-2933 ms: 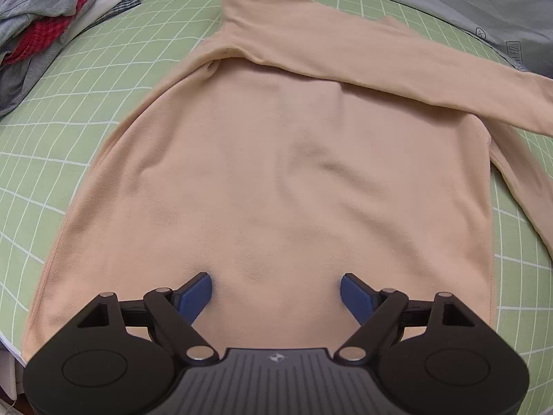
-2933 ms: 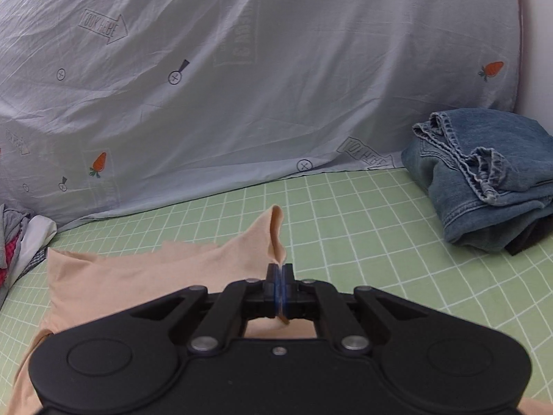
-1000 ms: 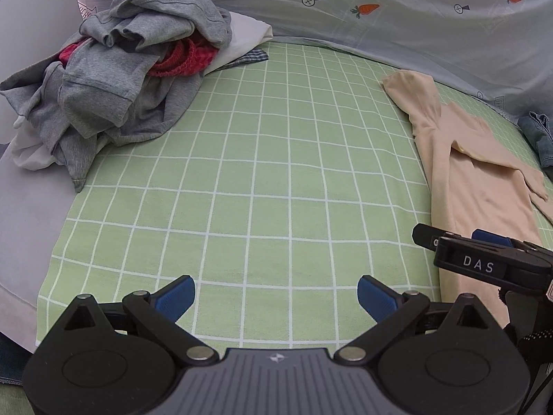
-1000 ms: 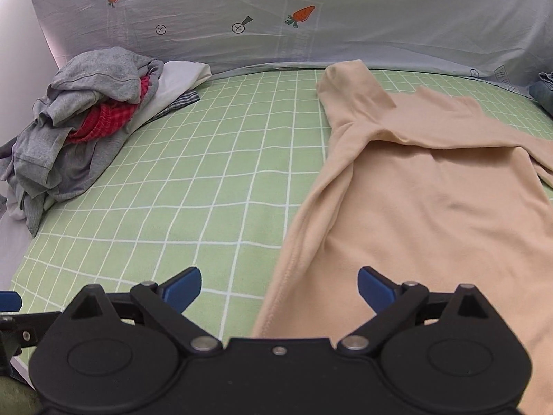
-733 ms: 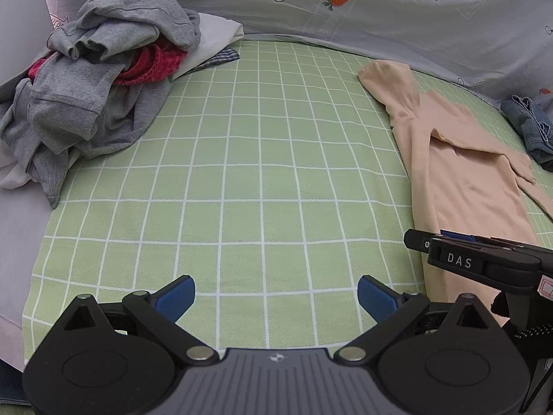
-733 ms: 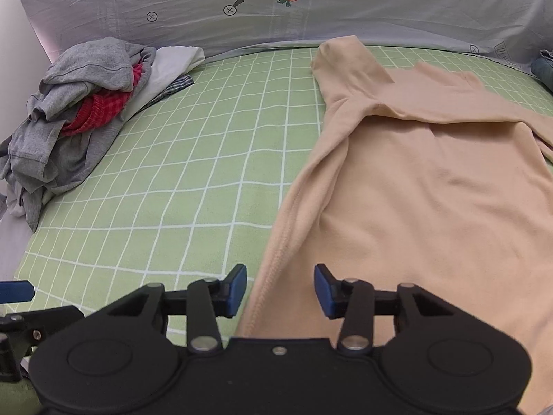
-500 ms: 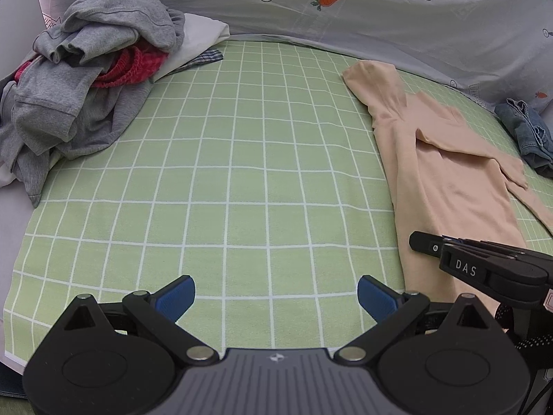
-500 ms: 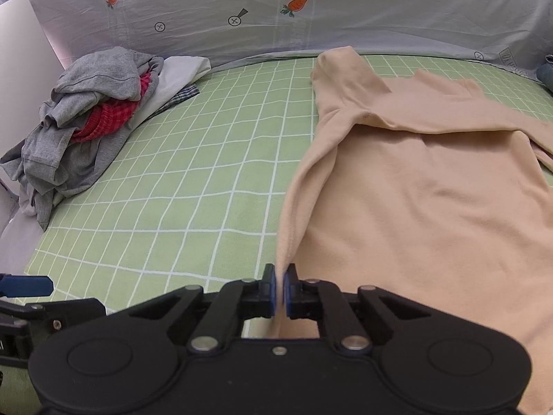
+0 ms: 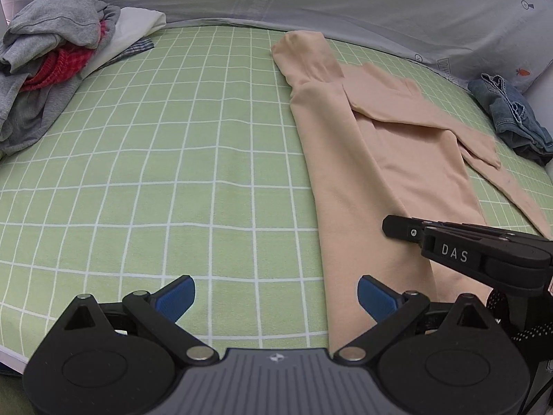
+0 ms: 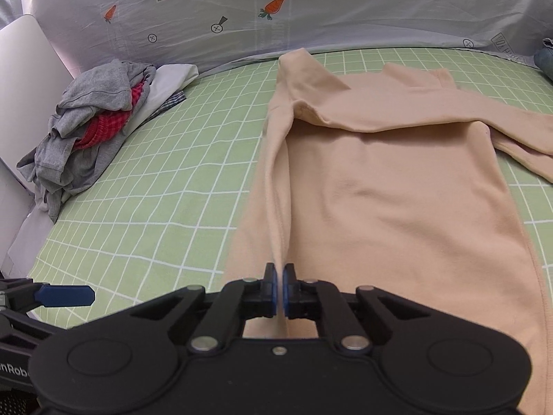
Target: Fold clothes
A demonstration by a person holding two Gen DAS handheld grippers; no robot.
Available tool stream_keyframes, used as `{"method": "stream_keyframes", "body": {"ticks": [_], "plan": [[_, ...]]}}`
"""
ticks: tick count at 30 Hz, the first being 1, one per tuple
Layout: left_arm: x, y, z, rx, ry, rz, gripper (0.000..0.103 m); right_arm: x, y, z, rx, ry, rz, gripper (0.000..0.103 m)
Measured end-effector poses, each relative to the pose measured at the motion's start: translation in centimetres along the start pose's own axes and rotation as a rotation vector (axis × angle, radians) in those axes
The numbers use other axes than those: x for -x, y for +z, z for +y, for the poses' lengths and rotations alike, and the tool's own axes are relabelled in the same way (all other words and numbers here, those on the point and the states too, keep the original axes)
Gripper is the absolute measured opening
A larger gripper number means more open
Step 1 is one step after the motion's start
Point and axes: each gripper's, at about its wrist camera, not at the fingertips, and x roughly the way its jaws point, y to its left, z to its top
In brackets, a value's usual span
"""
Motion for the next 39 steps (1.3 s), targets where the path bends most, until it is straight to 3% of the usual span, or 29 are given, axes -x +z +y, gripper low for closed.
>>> {"method": "stream_keyframes", "body": {"ticks": [4, 10, 12, 14, 16, 24, 30, 33, 35, 39], "plan": [[-0.9, -0.8, -1.9, 0.013, 0.015, 0.032, 0.100, -0.9, -0.5, -1.0, 0.043, 0.002, 0.063, 0.005], [-1.9, -1.5, -2.8, 0.084, 0.062, 0.073, 0.100, -1.0, -0.9, -0.9, 0.184, 0.013, 0.084, 0.006], [-2.0, -1.0, -2.7, 0.099, 0.081, 0.070, 0.100, -0.8, -0.6, -0.9, 0.216, -0.001, 0.090, 0.013], [-2.1, -0.2, -2.5, 0.127, 0.100, 0.054, 0.100, -0.4, -0.1, -1.5, 0.240, -0.027, 0.081, 0.030], [-2.0, 0.9, -1.9, 0.159, 0.109, 0.032, 0.100, 0.1, 0.7, -2.5, 0.234, -0.046, 0.059, 0.031], [-2.2, 6.2, 0.2, 0.255, 0.139, -0.042, 0.100, 1.0, 5.5, -10.8, 0.005, -0.248, -0.047, 0.036], [-4.2, 13.4, 1.2, 0.273, 0.120, -0.100, 0.098, 0.8, 8.1, -18.3, -0.202, -0.416, -0.124, 0.039], [-6.4, 18.2, 1.2, 0.264, 0.073, -0.114, 0.096, 0.8, 9.6, -22.5, -0.287, -0.500, -0.165, 0.044], [-8.5, 21.2, 0.9, 0.262, 0.035, -0.111, 0.091, 0.7, 10.5, -24.8, -0.333, -0.553, -0.190, 0.054], [-13.5, 26.3, 2.0, 0.309, 0.007, -0.093, 0.084, -0.6, 12.1, -29.6, -0.442, -0.604, -0.179, 0.056]]}}
